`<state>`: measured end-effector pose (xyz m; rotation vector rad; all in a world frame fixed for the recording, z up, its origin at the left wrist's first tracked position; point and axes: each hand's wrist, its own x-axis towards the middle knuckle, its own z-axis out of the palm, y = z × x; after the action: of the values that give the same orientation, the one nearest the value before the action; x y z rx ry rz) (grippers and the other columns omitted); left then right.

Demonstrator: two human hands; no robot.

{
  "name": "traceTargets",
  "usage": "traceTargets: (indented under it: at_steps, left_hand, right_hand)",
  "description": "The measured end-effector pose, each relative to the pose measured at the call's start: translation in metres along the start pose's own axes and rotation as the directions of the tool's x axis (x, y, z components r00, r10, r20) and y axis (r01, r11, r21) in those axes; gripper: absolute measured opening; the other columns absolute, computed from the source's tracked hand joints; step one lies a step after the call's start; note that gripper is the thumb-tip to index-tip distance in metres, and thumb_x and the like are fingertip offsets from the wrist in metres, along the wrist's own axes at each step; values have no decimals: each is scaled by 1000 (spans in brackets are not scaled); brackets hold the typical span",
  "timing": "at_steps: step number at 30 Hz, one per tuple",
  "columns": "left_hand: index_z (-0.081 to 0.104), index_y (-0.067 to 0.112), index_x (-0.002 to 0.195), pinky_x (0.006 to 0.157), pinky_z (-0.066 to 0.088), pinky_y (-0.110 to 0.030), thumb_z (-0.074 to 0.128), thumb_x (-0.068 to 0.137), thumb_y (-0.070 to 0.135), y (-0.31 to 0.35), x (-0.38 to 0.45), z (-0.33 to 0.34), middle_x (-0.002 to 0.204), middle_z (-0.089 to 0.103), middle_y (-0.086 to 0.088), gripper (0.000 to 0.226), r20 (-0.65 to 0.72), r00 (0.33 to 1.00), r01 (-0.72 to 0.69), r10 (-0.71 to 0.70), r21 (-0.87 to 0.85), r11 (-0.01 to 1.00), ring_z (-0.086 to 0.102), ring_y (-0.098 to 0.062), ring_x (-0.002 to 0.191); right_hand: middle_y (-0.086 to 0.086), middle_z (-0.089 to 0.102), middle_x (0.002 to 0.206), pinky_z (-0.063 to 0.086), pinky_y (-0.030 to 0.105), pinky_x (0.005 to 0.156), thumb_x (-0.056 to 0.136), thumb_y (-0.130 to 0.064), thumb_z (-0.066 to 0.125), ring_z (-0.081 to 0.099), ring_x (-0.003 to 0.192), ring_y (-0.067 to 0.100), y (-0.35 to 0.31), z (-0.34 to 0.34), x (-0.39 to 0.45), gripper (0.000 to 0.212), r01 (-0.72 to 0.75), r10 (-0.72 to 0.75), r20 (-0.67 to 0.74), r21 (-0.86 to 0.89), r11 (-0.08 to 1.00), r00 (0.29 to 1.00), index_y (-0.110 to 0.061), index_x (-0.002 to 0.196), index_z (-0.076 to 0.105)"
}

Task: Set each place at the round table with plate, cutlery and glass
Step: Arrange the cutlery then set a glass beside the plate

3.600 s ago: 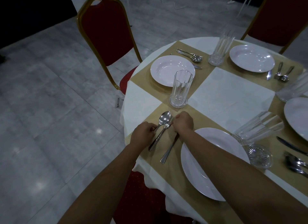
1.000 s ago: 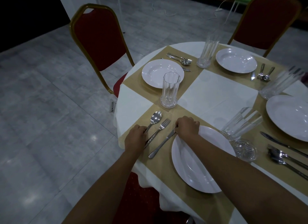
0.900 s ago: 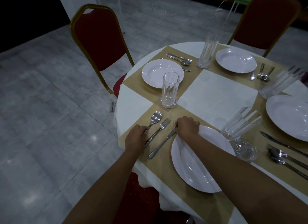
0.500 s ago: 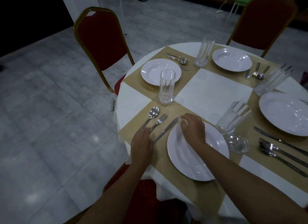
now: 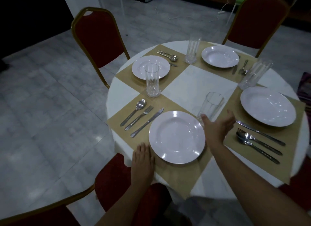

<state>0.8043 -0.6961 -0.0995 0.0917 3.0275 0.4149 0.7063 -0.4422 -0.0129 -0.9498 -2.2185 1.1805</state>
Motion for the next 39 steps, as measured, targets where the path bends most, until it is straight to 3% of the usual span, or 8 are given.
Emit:
traceTargets:
  at_steps: [4,8,12,16,25,31,39]
  left_hand:
    - [40,0,142,112,21,-46,14,101,42,8,-3,1,148,41,-19,65,29,999,36,-38,40,999,37,-33,139]
    - [15,4,151,118,3,-42,0,98,49,11,-6,9,158,15,-16,71,35,998,50,-52,69,996,8,-29,148]
    - [19,2,148,117,11,-45,-10,97,51,18,-10,11,157,20,-17,77,36,995,86,-89,82,993,16,-33,146]
    - [10,5,150,118,2,-41,-16,91,56,22,-17,13,159,10,-15,82,28,993,113,-115,39,993,6,-30,148]
    - [7,4,151,119,2,-41,-26,84,61,27,-18,11,161,7,-13,94,9,992,126,-126,18,992,3,-27,149]
    - [6,4,151,120,3,-42,-28,82,61,29,-19,11,161,7,-13,96,13,992,124,-125,18,992,3,-27,149]
    - [7,5,152,120,5,-42,-26,83,60,30,-19,13,161,7,-13,94,13,992,126,-126,29,992,2,-27,149]
  right_hand:
    - [7,28,154,36,44,111,69,-32,86,28,141,29,-9,-2,27,107,-47,26,200,99,994,979,-17,149,17]
    - [7,40,149,42,41,109,74,-29,82,43,135,27,-9,-1,41,89,-54,19,313,104,993,949,-17,143,28]
    - [6,48,141,48,43,102,75,-31,81,52,125,28,-9,-10,49,74,-40,2,316,115,993,949,-18,134,37]
    - [5,52,135,52,41,97,75,-31,82,55,120,26,-14,-32,56,71,-22,-29,308,160,987,951,-20,130,39]
    - [9,61,123,48,28,80,73,-27,84,61,107,27,4,-77,46,66,4,-30,338,76,997,941,-15,125,45]
    - [8,61,124,51,38,89,71,-30,84,60,110,27,19,-84,39,65,8,-19,346,34,999,938,-16,122,47]
    - [9,59,127,47,30,82,73,-28,84,59,111,28,24,-82,39,67,6,-17,374,32,999,927,-14,126,44]
